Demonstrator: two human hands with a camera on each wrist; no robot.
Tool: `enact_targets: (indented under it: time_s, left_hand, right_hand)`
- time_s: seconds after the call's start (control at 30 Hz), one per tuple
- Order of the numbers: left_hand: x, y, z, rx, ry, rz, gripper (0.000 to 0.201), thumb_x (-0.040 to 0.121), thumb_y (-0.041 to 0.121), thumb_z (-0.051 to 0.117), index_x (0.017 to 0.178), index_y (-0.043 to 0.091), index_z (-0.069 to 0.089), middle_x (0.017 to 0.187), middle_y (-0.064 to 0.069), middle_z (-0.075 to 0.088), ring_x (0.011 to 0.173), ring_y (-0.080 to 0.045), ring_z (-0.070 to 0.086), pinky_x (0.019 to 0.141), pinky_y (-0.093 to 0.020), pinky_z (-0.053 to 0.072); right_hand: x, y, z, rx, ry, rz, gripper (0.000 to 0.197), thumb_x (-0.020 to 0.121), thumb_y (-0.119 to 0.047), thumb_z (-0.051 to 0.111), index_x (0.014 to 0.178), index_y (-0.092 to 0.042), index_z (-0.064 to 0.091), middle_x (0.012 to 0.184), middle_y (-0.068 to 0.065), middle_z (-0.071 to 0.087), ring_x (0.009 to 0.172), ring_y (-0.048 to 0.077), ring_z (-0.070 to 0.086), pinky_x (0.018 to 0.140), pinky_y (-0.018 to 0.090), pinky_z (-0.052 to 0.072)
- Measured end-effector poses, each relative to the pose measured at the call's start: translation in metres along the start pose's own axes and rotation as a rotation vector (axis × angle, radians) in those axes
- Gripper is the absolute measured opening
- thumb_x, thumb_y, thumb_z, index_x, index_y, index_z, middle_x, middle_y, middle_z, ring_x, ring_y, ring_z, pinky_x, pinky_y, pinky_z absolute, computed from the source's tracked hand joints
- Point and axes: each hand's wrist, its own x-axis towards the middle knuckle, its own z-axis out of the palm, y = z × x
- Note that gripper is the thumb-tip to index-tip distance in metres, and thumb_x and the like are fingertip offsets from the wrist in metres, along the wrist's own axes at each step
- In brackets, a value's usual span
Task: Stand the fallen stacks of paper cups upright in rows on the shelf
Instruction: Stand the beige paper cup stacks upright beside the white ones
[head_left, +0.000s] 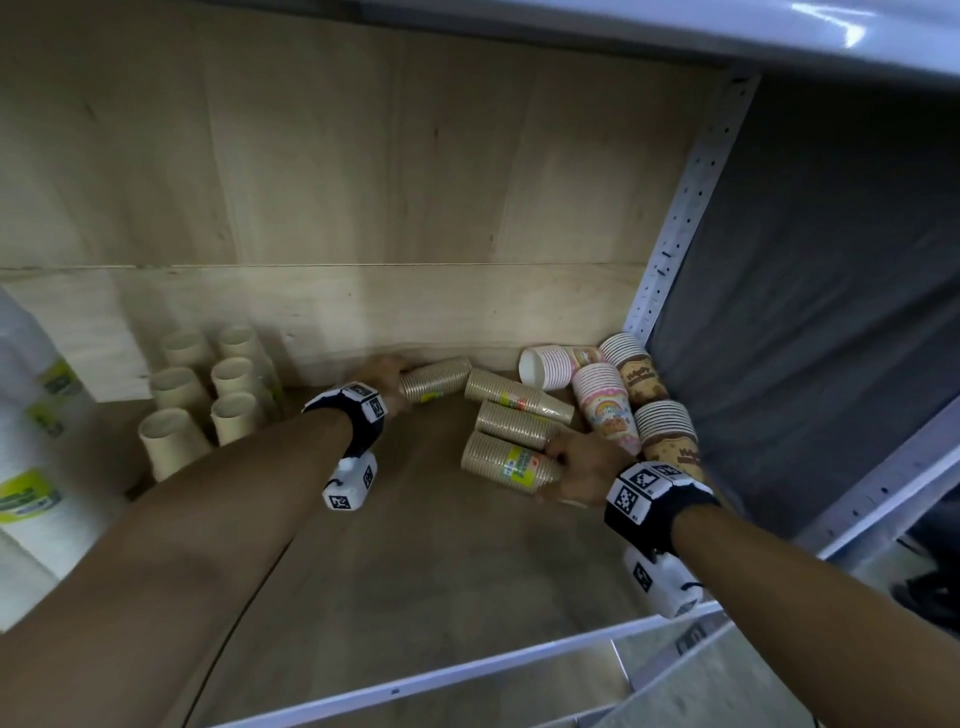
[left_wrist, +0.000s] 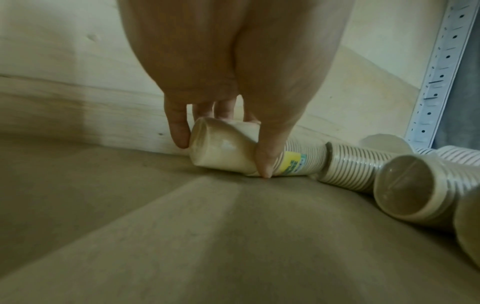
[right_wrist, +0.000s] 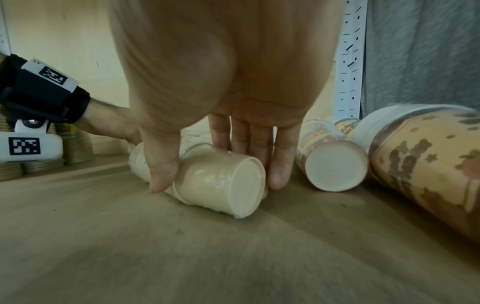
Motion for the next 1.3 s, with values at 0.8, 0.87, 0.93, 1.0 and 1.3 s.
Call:
enact_targets:
  time_s: [0.8,0.87,0.93,1.0,1.3]
  left_hand:
    - [-0.086,0.075,-0.109,0.052,0.085,0.036,0.039,0.079,0.008,0.071,0.113,0.017,0.057,0.112,-0.006,0.055,0.086,-0.023,0.053,0.067,-0.026,0.041]
    - [-0.095,0.079,-0.114,0.084,0.085,0.067,0.033,0.079,0.007,0.071,0.106,0.02,0.057,0.112,-0.002,0.054,0.09,-0.021,0.052,0.069,-0.026,0.04]
    - [-0.103,0.083,-0.116,0.115,0.077,0.077,0.032,0.08,0.009,0.073,0.098,0.026,0.053,0.113,-0.002,0.058,0.094,-0.019,0.055,0.076,-0.025,0.046]
    - [-0.11,0.085,-0.114,0.132,0.046,0.076,0.031,0.08,0.01,0.074,0.096,0.027,0.053,0.108,-0.001,0.059,0.092,-0.016,0.056,0.071,-0.021,0.048]
    - [-0.125,0.088,-0.091,0.168,-0.011,0.103,0.04,0.085,0.008,0.069,0.124,0.009,0.061,0.133,-0.008,0.05,0.119,-0.025,0.052,0.075,-0.021,0.036]
  right_hand:
    - [-0.001,-0.066,-0.059,0.169,0.228,-0.181,0.049,0.077,-0.038,0.076,0.117,-0.017,0.057,0.108,0.0,0.056,0.099,0.019,0.056,0.073,0.027,0.043]
    - [0.0,-0.074,-0.065,0.147,0.219,-0.207,0.048,0.078,-0.036,0.076,0.115,-0.013,0.056,0.098,0.0,0.054,0.089,0.018,0.053,0.061,0.025,0.039]
    - [0.002,-0.083,-0.07,0.096,0.223,-0.231,0.046,0.079,-0.034,0.075,0.112,-0.008,0.056,0.094,0.002,0.055,0.086,0.022,0.054,0.061,0.026,0.037]
    - [0.004,-0.091,-0.072,0.045,0.251,-0.245,0.044,0.078,-0.031,0.075,0.112,-0.01,0.058,0.096,0.004,0.058,0.091,0.024,0.058,0.066,0.027,0.039]
    - [0.008,-0.113,-0.072,-0.052,0.193,-0.229,0.048,0.08,-0.031,0.072,0.12,-0.011,0.056,0.119,0.006,0.059,0.104,0.026,0.059,0.074,0.029,0.046]
